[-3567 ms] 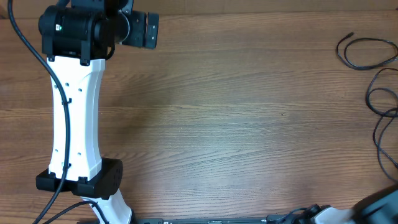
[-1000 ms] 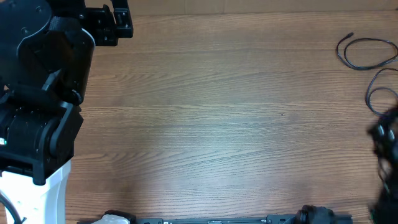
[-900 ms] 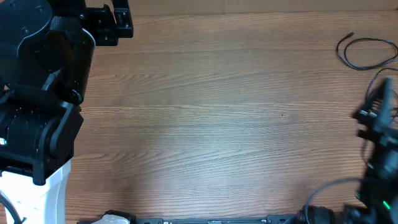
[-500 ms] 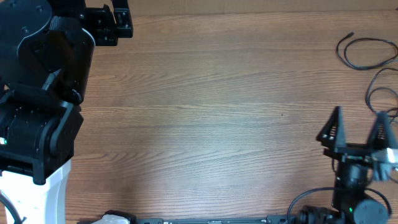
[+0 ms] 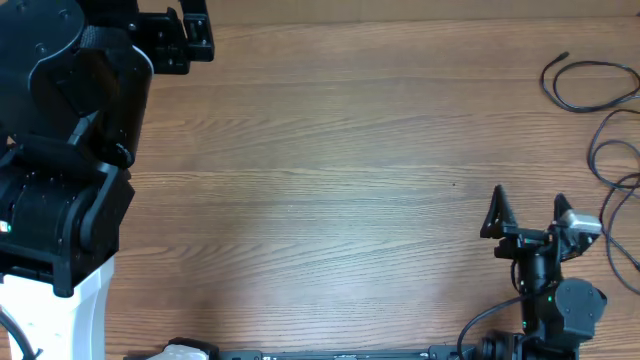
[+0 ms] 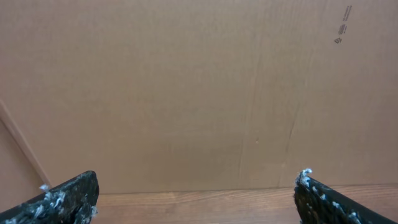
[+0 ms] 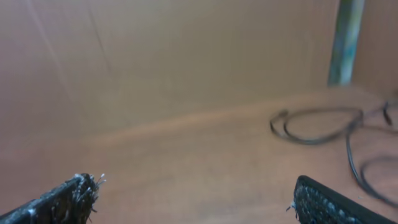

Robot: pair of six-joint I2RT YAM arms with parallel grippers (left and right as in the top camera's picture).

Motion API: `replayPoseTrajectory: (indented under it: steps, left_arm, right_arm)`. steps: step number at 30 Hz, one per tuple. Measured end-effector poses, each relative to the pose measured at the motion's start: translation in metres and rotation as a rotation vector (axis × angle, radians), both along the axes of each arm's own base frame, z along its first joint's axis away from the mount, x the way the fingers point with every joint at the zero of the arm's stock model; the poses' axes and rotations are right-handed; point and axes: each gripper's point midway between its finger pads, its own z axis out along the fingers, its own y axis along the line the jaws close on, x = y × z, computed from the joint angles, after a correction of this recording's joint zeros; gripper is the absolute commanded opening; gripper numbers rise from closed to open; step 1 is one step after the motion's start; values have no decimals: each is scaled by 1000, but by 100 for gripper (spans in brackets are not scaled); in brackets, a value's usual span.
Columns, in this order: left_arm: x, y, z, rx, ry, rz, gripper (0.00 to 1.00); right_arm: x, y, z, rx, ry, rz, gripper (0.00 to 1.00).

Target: Untangle cables

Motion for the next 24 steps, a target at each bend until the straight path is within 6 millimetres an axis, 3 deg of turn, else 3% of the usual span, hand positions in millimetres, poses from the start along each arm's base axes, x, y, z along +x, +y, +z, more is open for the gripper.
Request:
replayPoseTrajectory:
  steps: [11,24]
  left_arm:
    - [0,0,0,0,-1,0,100]
    - [0,0,0,0,-1,0,100]
  right_arm:
    - [-1,-4,-22,-2,73,-18,100]
    - [-23,1,-94,56,379,-17,100]
